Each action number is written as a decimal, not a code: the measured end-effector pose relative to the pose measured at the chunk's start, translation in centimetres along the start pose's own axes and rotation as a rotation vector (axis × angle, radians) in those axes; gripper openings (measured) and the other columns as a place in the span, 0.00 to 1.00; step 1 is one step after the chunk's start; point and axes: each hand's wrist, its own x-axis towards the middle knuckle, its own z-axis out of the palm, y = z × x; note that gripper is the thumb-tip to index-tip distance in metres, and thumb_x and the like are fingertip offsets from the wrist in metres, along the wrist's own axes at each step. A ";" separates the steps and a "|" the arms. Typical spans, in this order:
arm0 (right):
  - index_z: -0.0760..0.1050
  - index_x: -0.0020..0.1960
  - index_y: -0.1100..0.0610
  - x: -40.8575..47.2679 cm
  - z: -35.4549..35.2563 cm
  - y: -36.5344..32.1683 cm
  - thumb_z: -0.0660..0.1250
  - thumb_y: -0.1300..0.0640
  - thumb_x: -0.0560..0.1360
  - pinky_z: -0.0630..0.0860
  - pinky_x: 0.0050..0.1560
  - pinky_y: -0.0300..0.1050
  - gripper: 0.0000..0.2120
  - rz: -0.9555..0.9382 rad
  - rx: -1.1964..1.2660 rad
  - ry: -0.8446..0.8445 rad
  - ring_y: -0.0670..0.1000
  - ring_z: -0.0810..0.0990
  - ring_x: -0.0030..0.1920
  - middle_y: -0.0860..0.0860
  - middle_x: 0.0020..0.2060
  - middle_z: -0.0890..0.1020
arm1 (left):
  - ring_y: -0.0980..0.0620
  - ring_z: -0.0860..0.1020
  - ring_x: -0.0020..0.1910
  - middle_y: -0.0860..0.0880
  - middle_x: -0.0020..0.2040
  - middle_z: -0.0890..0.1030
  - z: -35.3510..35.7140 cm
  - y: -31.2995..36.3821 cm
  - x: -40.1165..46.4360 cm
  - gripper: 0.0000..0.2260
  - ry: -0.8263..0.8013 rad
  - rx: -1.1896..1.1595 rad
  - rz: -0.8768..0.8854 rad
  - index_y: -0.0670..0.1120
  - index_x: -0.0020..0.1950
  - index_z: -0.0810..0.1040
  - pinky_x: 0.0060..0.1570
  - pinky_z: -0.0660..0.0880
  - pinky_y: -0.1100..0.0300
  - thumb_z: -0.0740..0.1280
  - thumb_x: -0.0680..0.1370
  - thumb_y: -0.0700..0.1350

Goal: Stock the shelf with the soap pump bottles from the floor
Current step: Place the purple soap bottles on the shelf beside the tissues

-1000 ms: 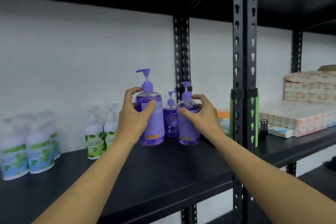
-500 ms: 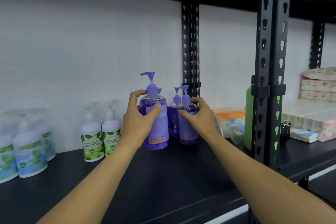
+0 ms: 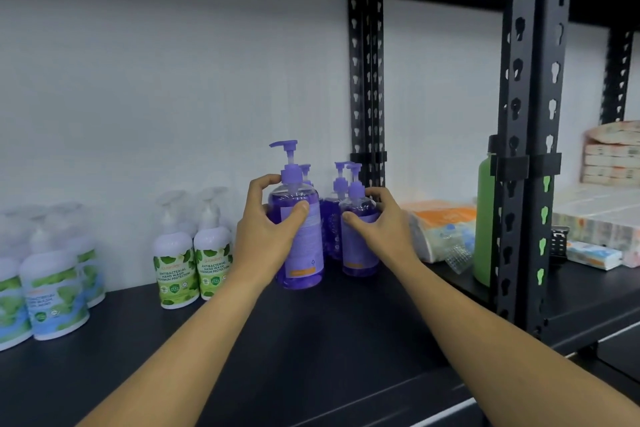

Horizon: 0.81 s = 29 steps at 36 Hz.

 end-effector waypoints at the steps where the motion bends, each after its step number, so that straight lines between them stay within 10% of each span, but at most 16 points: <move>1: 0.72 0.64 0.49 0.0 0.0 0.2 0.77 0.49 0.70 0.80 0.56 0.47 0.26 0.003 0.000 -0.007 0.41 0.79 0.54 0.44 0.56 0.81 | 0.51 0.84 0.43 0.50 0.47 0.85 0.1 -0.1 0.0 0.19 -0.001 -0.002 -0.001 0.60 0.61 0.69 0.46 0.83 0.46 0.73 0.76 0.47; 13: 0.68 0.73 0.50 -1.3 -1.1 1.4 0.66 0.51 0.80 0.76 0.60 0.45 0.22 0.086 0.085 -0.046 0.48 0.77 0.61 0.47 0.60 0.78 | 0.62 0.81 0.39 0.52 0.49 0.83 3.4 -1.1 0.7 0.23 0.041 0.059 0.020 0.56 0.65 0.68 0.33 0.73 0.73 0.74 0.75 0.47; 16: 0.68 0.71 0.49 -1.7 -1.2 1.4 0.65 0.54 0.81 0.76 0.51 0.36 0.19 0.065 0.056 -0.072 0.43 0.78 0.56 0.43 0.54 0.78 | 0.59 0.82 0.45 0.52 0.53 0.83 4.4 -1.9 0.9 0.23 0.070 0.057 0.009 0.56 0.65 0.67 0.37 0.76 0.71 0.74 0.75 0.47; 29: 0.63 0.74 0.45 -1.7 -0.9 2.4 0.68 0.51 0.76 0.79 0.61 0.54 0.29 0.076 0.010 -0.121 0.45 0.79 0.60 0.45 0.61 0.80 | 0.53 0.81 0.51 0.53 0.54 0.81 6.1 -5.6 0.9 0.23 0.148 0.150 0.010 0.56 0.63 0.67 0.51 0.79 0.58 0.75 0.75 0.49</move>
